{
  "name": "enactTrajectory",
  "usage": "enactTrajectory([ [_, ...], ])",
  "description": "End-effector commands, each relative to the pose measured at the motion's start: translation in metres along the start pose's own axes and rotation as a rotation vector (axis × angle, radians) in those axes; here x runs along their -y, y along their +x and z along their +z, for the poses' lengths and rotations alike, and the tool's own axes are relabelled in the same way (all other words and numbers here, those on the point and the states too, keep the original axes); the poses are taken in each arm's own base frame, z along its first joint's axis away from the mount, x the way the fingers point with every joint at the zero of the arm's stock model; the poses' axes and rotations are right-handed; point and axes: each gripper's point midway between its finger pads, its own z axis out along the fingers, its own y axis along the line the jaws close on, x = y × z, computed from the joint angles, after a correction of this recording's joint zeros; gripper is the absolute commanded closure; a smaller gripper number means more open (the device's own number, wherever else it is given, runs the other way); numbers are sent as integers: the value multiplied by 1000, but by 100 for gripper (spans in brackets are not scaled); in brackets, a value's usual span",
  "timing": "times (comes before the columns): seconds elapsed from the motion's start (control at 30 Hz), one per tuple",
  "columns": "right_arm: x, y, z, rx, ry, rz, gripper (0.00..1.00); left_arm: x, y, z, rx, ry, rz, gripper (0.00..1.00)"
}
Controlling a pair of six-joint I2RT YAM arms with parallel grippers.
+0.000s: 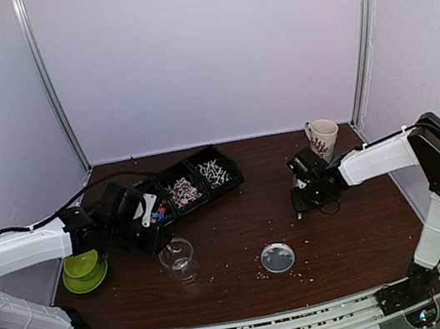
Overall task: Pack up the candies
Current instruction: Pick up the spatula from the center of the board.
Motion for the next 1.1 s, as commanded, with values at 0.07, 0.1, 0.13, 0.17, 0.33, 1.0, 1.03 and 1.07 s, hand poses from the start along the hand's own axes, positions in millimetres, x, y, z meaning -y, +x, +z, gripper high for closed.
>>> enactTrajectory([
  [0.07, 7, 12, 4, -36, 19, -12, 67, 7, -9, -9, 8, 22, 39, 76],
  [0.1, 8, 12, 4, -37, 20, -13, 68, 7, -8, -8, 2, 23, 44, 76],
  [0.13, 8, 12, 4, -40, 22, -14, 70, 7, -7, -8, -6, 23, 47, 77],
  [0.17, 8, 13, 5, -43, 24, -16, 73, 8, -6, -7, -16, 24, 54, 80],
  [0.33, 9, 16, 7, -54, 25, -21, 87, 5, -3, -7, -41, 8, 75, 82],
  [1.0, 16, -4, -36, 20, 28, -66, 100, 14, -1, 1, -106, 43, 105, 80],
  [1.03, 15, -9, -45, 41, 17, -68, 100, 13, 1, 2, -112, 37, 106, 80],
  [1.07, 15, -11, -52, 54, 12, -71, 100, 12, 1, 3, -113, 31, 106, 80],
])
